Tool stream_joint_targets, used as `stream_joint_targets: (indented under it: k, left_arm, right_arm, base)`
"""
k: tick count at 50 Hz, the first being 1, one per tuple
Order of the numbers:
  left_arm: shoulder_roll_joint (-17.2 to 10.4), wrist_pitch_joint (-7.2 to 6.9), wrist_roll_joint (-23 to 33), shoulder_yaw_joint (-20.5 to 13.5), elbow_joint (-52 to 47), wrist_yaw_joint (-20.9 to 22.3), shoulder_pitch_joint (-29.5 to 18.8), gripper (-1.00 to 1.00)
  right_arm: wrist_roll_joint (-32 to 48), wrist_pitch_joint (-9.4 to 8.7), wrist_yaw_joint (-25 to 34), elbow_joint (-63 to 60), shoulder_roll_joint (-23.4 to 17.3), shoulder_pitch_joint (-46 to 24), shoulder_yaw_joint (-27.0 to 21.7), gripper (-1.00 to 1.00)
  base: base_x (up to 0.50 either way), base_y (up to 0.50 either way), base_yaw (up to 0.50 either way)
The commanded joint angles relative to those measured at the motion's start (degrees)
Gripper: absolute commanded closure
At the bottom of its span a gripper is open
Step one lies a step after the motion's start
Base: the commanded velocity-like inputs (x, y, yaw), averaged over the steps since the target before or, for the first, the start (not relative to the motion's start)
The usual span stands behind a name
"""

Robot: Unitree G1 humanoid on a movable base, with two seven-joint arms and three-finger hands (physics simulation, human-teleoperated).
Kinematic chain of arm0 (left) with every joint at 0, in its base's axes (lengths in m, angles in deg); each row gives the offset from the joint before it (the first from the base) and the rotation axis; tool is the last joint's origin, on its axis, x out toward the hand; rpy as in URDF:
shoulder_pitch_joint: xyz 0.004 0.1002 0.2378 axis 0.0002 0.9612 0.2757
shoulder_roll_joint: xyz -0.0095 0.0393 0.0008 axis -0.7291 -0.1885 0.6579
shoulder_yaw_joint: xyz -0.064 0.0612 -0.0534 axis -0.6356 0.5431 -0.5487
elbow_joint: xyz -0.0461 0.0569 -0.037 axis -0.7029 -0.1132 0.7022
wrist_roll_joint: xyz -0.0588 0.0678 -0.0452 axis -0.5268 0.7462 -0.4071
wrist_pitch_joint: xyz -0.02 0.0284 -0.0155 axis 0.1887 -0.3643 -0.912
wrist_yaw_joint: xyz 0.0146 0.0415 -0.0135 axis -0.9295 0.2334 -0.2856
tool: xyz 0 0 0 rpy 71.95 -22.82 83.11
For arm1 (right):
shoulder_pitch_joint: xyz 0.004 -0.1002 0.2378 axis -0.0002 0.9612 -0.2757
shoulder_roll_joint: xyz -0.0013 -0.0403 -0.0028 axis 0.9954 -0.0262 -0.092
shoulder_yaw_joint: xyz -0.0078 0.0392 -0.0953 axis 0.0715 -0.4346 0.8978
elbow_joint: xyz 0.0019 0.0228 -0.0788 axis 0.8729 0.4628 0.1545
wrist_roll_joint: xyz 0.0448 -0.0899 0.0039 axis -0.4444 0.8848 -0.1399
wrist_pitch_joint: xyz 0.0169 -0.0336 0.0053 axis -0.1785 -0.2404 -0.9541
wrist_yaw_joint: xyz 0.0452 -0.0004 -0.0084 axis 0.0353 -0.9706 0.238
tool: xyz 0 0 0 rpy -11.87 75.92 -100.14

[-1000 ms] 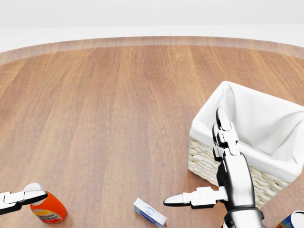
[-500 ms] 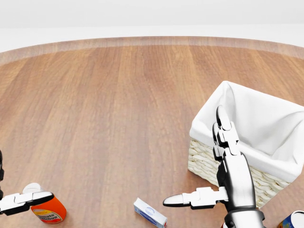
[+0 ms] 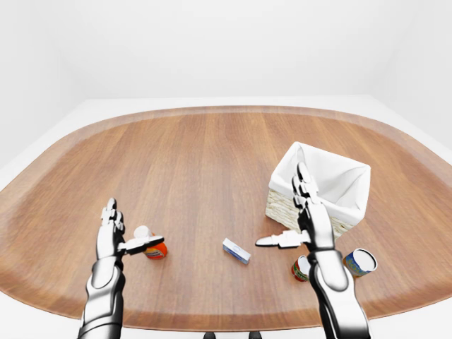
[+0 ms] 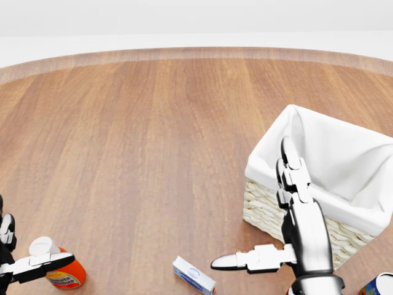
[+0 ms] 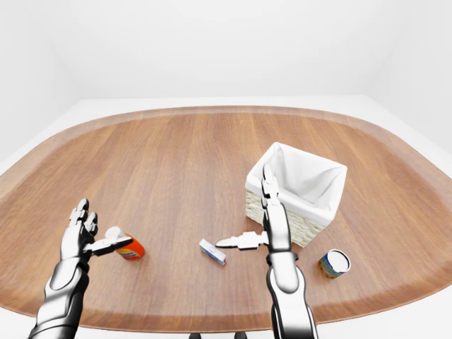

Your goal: Pick up the ketchup, and put it in the basket.

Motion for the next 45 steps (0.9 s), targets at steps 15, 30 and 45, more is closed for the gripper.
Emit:
stream_joint_targets:
  k: [15, 30, 45]
  left_arm:
    - [-2.96, 0.00, -1.79, 2.64, 19.46, -1.65, -5.37, -1.00]
    - [-4.62, 0.00, -3.06, 4.41, 29.79, -2.36, -10.25, -1.00]
    - [-4.47, 0.00, -4.29, 5.07, 30.35, -1.35, -10.16, 1.00]
  right_arm:
    - [0.02, 0.00, -0.04, -1.39, -0.15, 1.43, 0.76, -1.00]
    - [-0.01, 0.00, -0.12, -1.57, -0.31, 2.40, 0.82, -1.00]
    - [0.09, 0.00, -0.14, -1.68, -0.34, 2.83, 0.85, -1.00]
  base:
    - [0.00, 0.00, 0.00]
    - [0.00, 0.00, 0.00]
    - [0.00, 0.00, 0.00]
